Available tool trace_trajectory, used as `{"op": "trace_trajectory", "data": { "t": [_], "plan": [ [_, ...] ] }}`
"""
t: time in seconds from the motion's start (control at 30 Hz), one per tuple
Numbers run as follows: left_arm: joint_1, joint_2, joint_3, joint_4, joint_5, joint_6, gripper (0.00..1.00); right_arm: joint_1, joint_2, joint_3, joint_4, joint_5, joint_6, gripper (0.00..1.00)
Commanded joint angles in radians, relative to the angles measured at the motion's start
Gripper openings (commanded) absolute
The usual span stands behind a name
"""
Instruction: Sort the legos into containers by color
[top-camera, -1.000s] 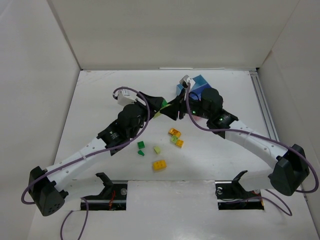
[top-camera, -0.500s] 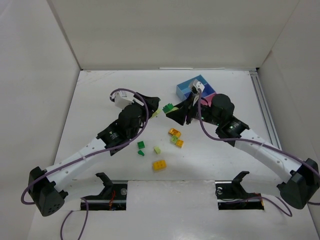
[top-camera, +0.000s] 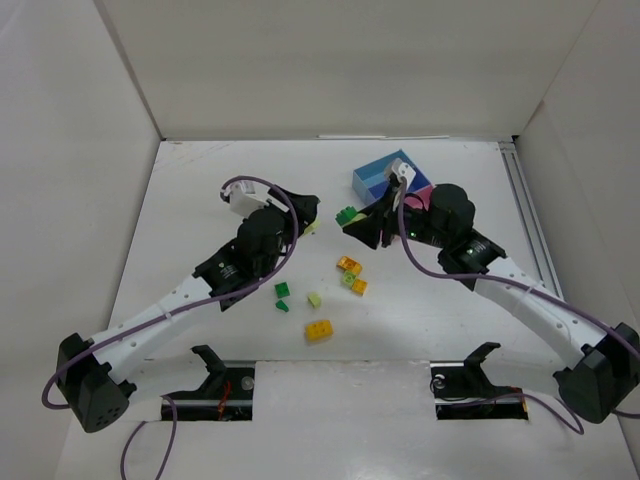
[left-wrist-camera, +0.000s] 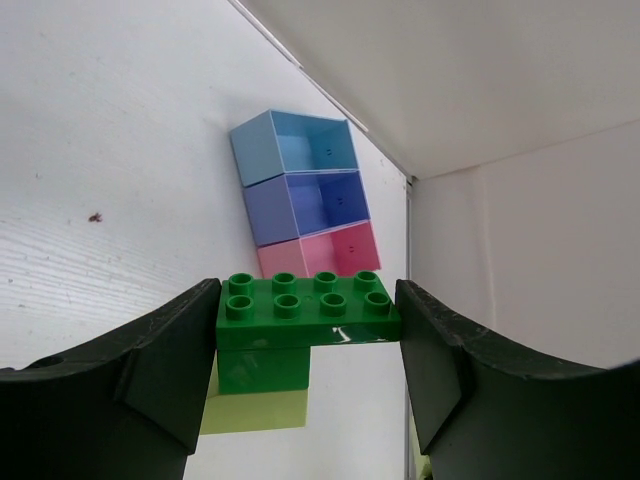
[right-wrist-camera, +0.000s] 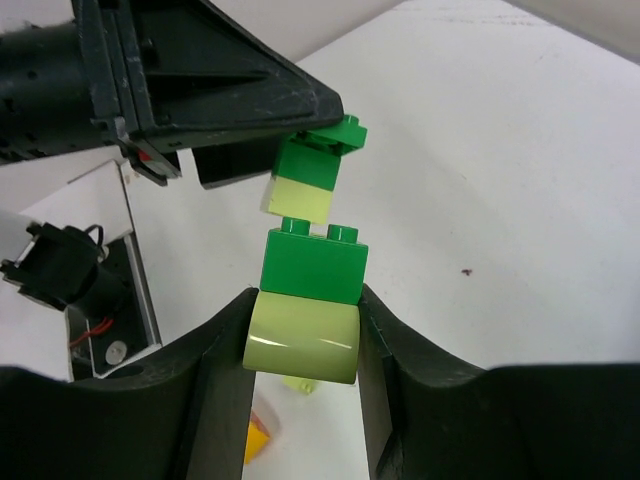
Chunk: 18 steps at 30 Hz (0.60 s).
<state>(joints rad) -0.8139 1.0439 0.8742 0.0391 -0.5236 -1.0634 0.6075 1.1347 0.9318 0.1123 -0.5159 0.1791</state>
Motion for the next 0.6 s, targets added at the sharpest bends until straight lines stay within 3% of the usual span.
{"op": "trace_trajectory", "data": {
  "t": [0.0, 0.17, 0.3, 0.43, 0.57],
  "plan": [
    [0.001, -0.004, 0.058, 0.004, 0.011, 0.049, 0.51, -0.012, 0.013, 0.004, -0.031, -0.020, -0.040, 0.15],
    [0.001, 0.041, 0.089, -0.059, 0.031, 0.080, 0.56, -0.012, 0.056, 0.013, -0.106, 0.008, -0.075, 0.15],
    [0.041, 0.122, 0.098, -0.188, 0.118, 0.048, 0.58, -0.012, 0.066, 0.022, -0.181, 0.137, -0.086, 0.15],
    [0.111, 0.214, 0.046, -0.174, 0.259, 0.048, 0.58, -0.055, 0.057, -0.022, -0.191, 0.126, -0.086, 0.13],
    [0.121, 0.297, 0.034, -0.153, 0.283, 0.060, 0.58, -0.066, 0.057, -0.045, -0.200, 0.106, -0.086, 0.13]
  ]
}}
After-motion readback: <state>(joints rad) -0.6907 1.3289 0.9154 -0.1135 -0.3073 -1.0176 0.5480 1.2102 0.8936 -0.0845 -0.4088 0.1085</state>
